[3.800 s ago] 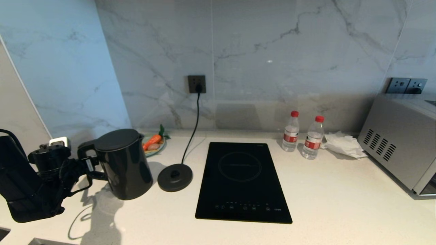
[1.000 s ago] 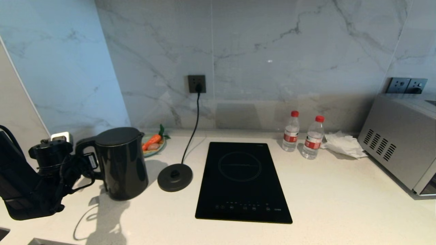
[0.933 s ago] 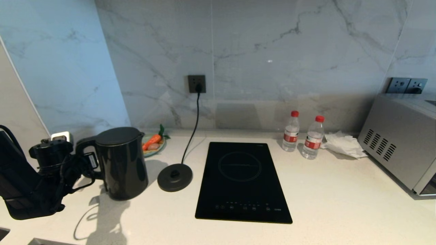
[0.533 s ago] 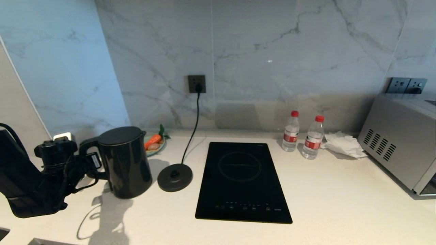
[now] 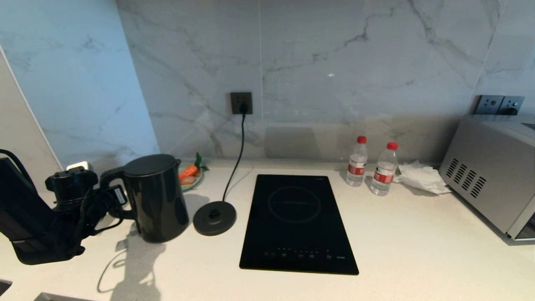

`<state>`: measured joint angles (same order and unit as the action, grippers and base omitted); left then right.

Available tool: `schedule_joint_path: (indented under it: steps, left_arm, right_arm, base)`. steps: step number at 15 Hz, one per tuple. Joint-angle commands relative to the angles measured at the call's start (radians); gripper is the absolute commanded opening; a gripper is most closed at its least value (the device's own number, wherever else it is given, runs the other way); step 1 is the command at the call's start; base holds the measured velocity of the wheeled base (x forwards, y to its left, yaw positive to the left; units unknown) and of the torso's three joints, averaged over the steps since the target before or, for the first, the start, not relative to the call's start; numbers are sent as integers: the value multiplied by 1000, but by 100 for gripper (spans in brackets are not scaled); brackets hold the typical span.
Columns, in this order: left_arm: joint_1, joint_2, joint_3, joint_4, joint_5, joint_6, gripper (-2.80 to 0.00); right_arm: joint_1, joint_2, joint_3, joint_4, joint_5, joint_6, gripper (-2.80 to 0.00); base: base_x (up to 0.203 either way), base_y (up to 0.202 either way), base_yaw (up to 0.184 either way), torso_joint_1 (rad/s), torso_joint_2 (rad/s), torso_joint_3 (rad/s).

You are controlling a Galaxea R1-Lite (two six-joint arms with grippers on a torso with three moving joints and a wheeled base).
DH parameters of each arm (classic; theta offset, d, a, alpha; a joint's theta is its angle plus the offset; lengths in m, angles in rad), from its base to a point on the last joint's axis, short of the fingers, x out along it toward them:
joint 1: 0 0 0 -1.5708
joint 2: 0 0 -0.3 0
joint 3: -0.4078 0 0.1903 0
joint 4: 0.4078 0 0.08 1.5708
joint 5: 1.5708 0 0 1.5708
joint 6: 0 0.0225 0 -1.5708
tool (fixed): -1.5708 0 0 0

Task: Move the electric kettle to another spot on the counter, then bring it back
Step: Grab the kettle

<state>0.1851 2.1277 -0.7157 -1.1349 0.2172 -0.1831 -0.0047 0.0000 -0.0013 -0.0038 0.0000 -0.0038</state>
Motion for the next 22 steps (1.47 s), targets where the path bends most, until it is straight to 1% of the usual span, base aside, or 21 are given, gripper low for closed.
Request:
schedule_joint_path:
  steps: [1, 3, 6, 7, 18, 20, 22]
  left_arm:
    - [1, -5, -2, -8, 2, -6, -280]
    - [1, -15, -4, -3, 2, -22, -280]
    - [1, -36, -30, 77, 1, -76, -280]
    - [1, -43, -37, 93, 1, -82, -280]
    - [1, -37, -24, 86, -4, -84, -280]
    - [1, -24, -4, 71, -7, -84, -280]
    - [4, -10, 13, 28, -9, -76, -280]
  right_arm:
    - [0, 0, 0, -1, -1, -1, -280]
    - [0, 0, 1, -1, 0, -1, -280]
    - [0, 0, 0, -1, 0, -1, -280]
    - [0, 0, 0, -1, 0, -1, -280]
    - [0, 0, 0, -1, 0, -1, -280]
    - [0, 0, 0, -1, 0, -1, -280]
    - [0, 0, 0, -1, 0, -1, -280]
  base:
    - [0, 0, 0, 0, 0, 0]
    - [0, 0, 0, 0, 0, 0]
    - [0, 0, 0, 0, 0, 0]
    - [0, 0, 0, 0, 0, 0]
    - [0, 0, 0, 0, 0, 0]
    - [0, 0, 0, 0, 0, 0]
    - [0, 0, 0, 0, 0, 0]
